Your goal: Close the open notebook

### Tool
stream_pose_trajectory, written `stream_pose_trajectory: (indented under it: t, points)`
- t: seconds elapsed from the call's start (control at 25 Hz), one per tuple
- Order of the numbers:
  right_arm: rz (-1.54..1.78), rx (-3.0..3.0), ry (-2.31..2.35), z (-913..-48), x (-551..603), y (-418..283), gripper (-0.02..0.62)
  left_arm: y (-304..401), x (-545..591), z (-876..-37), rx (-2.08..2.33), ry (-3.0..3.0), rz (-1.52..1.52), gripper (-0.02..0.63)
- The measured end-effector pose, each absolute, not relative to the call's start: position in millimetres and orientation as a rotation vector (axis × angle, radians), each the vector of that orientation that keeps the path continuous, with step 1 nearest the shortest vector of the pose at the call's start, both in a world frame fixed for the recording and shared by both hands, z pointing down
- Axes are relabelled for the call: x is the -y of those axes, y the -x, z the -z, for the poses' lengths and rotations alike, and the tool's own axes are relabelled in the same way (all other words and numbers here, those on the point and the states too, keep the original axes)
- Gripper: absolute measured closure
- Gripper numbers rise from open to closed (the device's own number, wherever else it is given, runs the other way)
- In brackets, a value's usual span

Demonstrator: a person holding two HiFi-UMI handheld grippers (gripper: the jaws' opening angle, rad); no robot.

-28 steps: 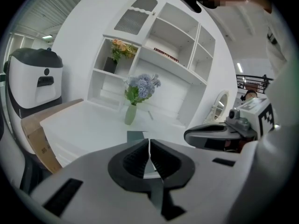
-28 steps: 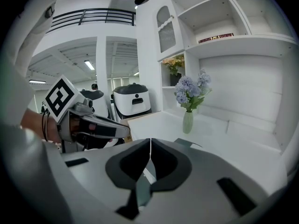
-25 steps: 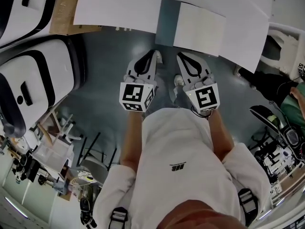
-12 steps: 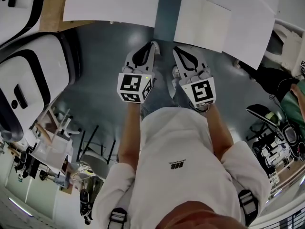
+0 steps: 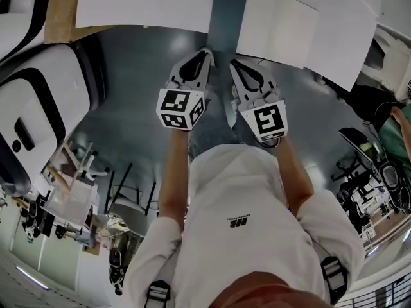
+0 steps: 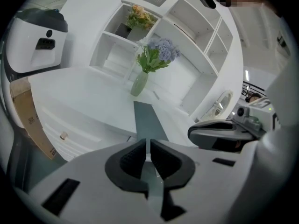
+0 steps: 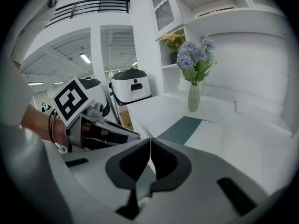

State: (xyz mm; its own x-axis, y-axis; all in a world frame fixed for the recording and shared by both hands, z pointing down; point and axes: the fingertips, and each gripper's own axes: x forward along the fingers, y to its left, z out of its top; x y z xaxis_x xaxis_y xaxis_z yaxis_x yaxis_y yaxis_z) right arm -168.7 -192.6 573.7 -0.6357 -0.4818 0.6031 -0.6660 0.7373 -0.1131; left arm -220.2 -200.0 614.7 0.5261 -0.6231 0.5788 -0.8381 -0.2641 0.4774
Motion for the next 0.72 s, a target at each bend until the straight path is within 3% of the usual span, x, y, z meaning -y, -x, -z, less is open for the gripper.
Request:
stream_pose_trajectory:
  t: [0.72]
  points:
    - [-0.449,2.331,-0.893,-588,195,161,0.598,211,206,-650,1.052,-1.904,-0.315,0.606]
